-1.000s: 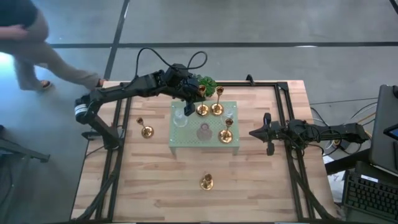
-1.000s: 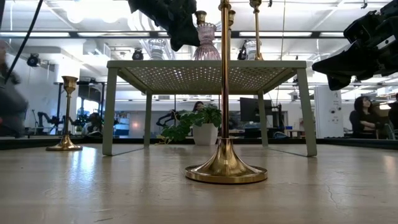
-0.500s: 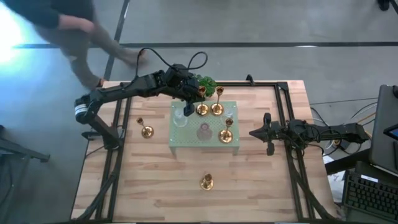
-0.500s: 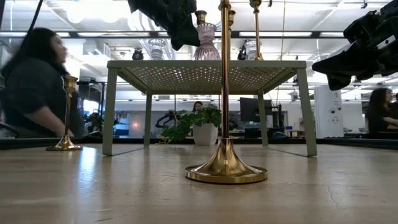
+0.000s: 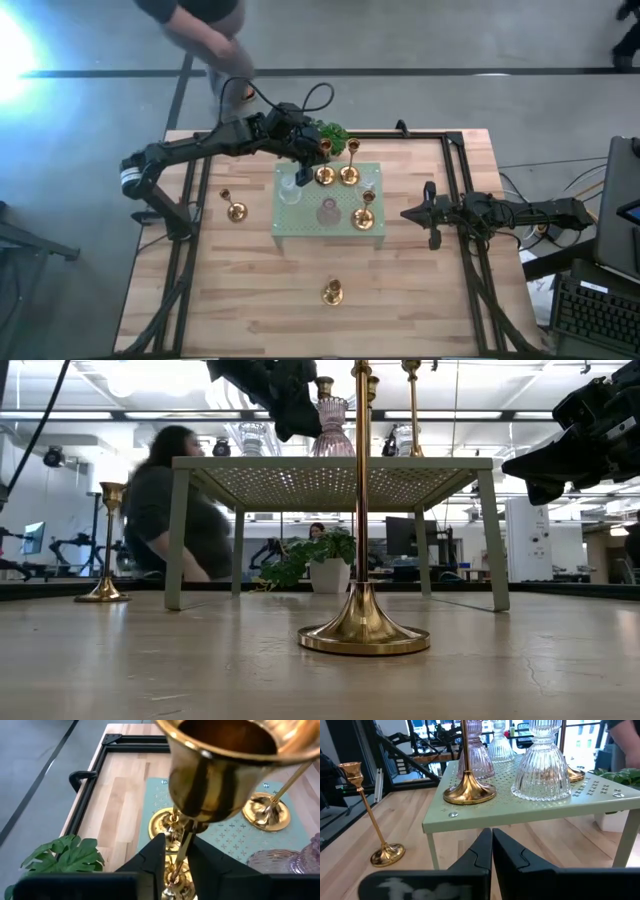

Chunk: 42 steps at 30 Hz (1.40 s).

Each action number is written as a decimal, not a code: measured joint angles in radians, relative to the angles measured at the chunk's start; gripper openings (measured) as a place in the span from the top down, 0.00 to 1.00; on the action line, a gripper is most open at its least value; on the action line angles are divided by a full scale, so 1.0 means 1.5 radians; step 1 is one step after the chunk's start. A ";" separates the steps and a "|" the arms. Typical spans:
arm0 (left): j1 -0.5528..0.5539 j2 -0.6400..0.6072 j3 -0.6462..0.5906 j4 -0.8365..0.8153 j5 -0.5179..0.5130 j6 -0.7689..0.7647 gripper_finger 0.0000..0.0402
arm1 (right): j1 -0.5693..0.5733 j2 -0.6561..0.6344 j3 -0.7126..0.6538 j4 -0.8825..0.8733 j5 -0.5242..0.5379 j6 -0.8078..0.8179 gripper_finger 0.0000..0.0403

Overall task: Pick & Place candle stick holders
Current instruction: Put the gold candle holder on the shelf

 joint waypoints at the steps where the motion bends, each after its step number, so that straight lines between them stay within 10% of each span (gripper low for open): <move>1: 0.000 0.000 0.000 0.002 -0.002 0.000 0.79 | 0.000 0.000 0.000 0.000 0.000 0.000 0.98; 22: 0.000 -0.027 0.005 -0.057 -0.050 -0.003 0.51 | 0.000 0.000 0.000 0.000 0.000 0.000 0.98; 42: -0.028 -0.273 0.033 -0.330 -0.122 -0.096 0.49 | 0.000 0.000 0.000 0.000 0.000 0.000 0.98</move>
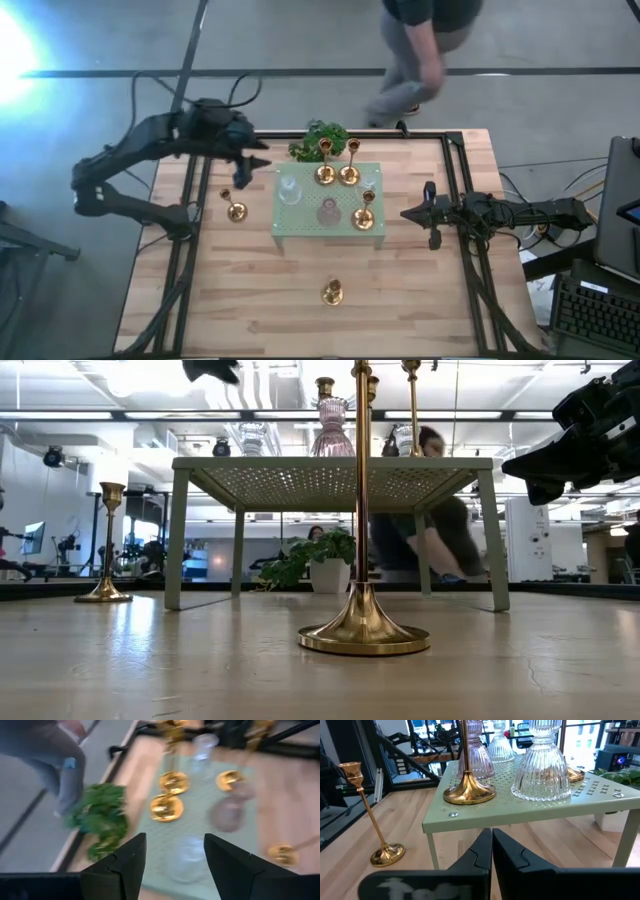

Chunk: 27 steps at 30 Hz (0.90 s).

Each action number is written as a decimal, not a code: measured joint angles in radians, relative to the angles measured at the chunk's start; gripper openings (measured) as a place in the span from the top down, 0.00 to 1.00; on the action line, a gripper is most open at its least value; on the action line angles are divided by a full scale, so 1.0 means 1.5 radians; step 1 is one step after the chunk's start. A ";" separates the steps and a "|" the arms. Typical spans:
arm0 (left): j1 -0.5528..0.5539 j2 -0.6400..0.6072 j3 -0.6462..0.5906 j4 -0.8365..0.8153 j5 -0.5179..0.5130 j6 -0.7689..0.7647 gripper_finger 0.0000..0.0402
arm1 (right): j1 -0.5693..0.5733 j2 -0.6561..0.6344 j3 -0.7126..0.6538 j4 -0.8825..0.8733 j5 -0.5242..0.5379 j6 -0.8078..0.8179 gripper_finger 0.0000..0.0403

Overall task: Pick & Place candle stick holders
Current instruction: Put the gold candle holder on the shelf

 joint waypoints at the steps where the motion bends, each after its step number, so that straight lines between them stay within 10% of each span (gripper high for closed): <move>1: -0.012 -0.012 0.000 -0.002 0.012 -0.014 0.49 | 0.000 0.000 0.000 0.000 0.000 0.000 0.98; 10: -0.245 -0.055 -0.016 0.064 0.066 -0.109 0.49 | 0.000 0.000 0.000 0.000 0.000 0.000 0.98; 20: -0.582 -0.007 -0.154 0.192 -0.244 -0.192 0.49 | 0.000 0.000 0.000 0.000 0.000 0.000 0.98; 27: -0.671 0.035 -0.299 0.470 -0.255 -0.222 0.49 | 0.000 0.000 0.000 0.000 0.000 0.000 0.98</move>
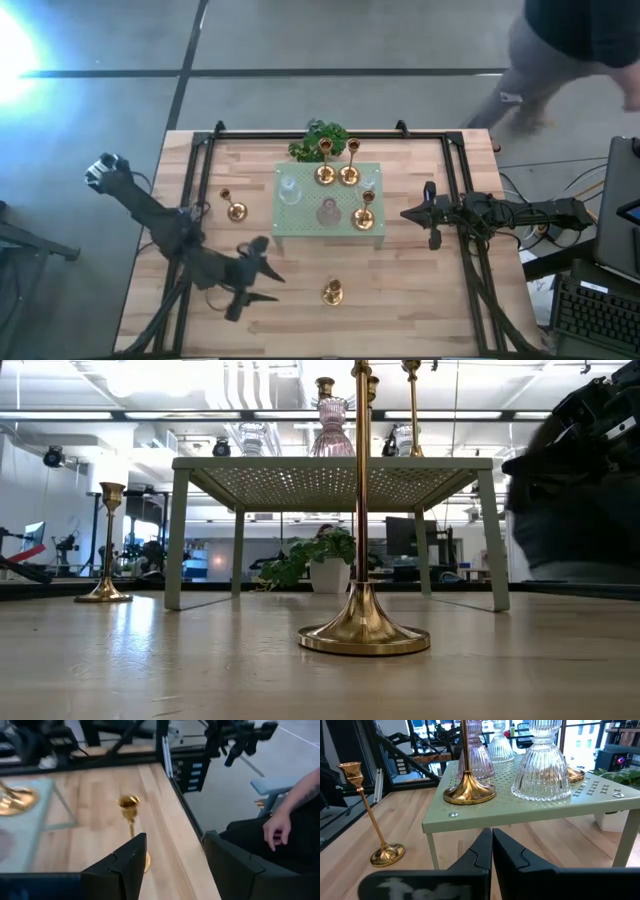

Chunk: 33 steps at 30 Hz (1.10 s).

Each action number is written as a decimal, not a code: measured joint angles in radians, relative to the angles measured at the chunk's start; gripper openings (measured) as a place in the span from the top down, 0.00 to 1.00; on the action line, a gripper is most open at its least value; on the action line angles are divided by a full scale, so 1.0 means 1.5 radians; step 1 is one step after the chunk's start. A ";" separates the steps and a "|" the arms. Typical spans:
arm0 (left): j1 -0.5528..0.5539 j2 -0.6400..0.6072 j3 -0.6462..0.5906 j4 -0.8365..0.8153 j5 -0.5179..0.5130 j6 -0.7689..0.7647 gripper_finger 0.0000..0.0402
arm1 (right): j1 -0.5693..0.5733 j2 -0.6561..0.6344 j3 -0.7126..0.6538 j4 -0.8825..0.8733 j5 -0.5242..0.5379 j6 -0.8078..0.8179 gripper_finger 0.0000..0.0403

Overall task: Pick & Place candle stick holders
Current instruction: Put the gold candle holder on the shelf

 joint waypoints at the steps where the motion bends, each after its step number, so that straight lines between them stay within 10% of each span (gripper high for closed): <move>1: -0.002 0.010 -0.019 0.027 0.003 -0.002 0.49 | 0.000 0.000 0.000 0.000 0.000 0.000 0.98; 33: 0.106 0.299 -0.107 0.386 -0.019 0.029 0.49 | 0.000 0.000 0.000 0.000 0.000 0.000 0.98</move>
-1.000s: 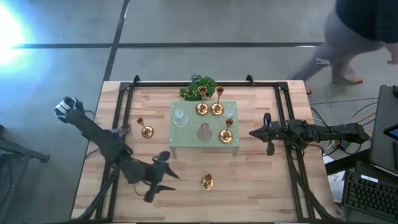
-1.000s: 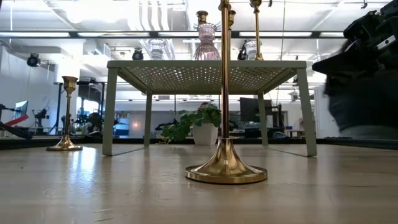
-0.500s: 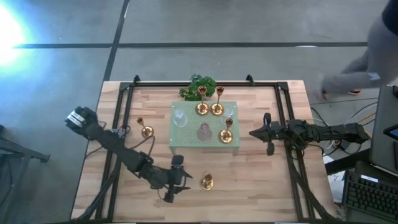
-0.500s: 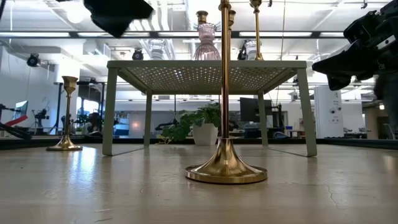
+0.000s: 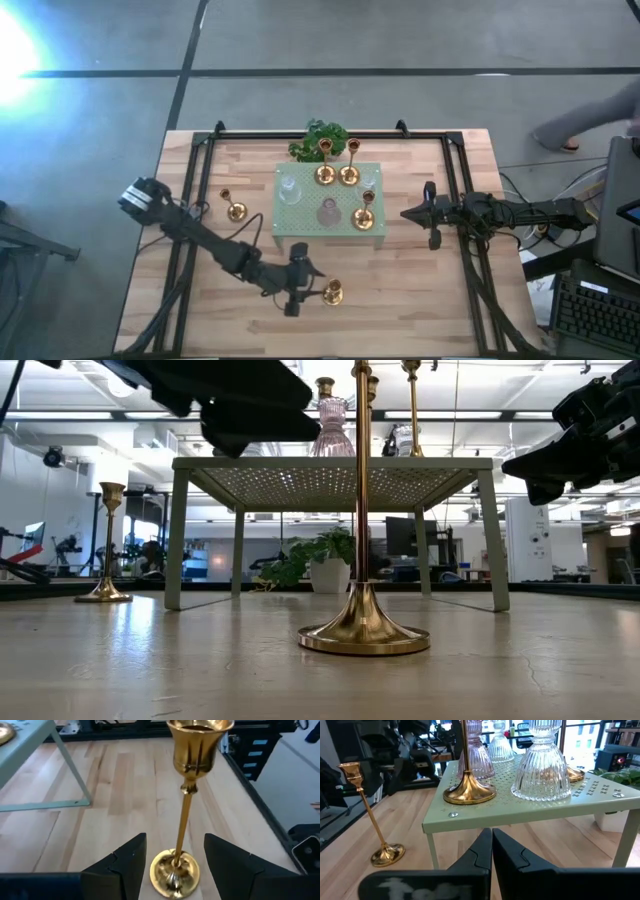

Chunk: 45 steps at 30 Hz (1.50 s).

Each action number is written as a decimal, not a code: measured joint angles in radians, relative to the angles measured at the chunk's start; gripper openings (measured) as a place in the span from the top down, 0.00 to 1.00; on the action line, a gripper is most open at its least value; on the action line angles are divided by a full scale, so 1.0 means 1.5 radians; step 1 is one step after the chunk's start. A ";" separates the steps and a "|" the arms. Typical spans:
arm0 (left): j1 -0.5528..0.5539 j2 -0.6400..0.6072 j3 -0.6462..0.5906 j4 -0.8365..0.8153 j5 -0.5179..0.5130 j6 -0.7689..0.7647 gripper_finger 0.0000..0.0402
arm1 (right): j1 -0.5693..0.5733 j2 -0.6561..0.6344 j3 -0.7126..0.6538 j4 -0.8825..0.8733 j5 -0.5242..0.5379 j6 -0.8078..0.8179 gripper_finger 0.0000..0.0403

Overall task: Pick & Place candle stick holders
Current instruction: Put the gold candle holder on the shelf

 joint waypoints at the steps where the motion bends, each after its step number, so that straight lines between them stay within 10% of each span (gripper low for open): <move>1: 0.003 0.002 0.001 0.005 0.008 0.000 0.49 | 0.000 0.000 0.000 0.000 0.000 0.000 0.98; 24: 0.043 0.078 0.033 0.110 0.110 0.036 0.50 | 0.000 0.000 0.000 0.000 0.000 0.000 0.98; 33: 0.043 0.085 0.045 0.102 0.113 0.050 0.93 | 0.000 0.000 0.000 0.000 0.000 0.000 0.98; 45: 0.040 -0.002 0.046 -0.009 0.115 0.048 0.95 | 0.000 0.000 0.000 0.000 0.000 0.000 0.98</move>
